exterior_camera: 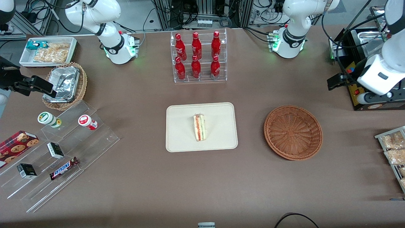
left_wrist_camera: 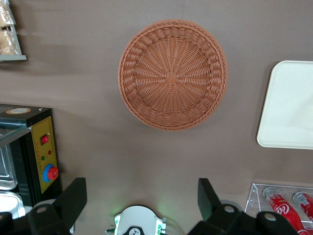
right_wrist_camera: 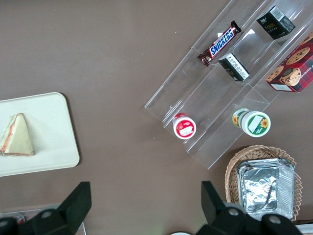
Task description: Place sandwich from basket to tray
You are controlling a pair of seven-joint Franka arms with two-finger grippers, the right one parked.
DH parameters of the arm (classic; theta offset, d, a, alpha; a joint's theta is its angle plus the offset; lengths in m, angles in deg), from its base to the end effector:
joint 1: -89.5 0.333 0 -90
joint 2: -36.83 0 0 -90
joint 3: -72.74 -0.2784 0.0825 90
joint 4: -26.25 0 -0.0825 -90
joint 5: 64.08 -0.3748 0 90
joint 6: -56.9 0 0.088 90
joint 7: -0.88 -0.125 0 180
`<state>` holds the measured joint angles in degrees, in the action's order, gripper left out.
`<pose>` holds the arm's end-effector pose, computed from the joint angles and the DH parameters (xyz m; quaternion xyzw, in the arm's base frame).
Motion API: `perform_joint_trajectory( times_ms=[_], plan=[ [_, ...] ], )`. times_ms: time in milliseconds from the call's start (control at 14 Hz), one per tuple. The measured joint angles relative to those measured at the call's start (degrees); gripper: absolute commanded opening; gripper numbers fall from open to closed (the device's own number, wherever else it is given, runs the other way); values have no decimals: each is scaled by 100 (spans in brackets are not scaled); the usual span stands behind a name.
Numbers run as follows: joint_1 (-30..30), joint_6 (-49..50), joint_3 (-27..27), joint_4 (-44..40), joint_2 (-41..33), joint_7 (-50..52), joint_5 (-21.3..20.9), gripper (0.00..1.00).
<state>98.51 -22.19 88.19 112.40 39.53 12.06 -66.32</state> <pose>0.5313 -0.0515 0.5600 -0.9954 -0.0429 0.0812 0.0259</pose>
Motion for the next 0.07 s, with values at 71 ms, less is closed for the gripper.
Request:
perform_joint_trajectory(
  times_ms=[71],
  plan=[
    [18, -87, 0, 3, -4, -7, -1, 100]
  ],
)
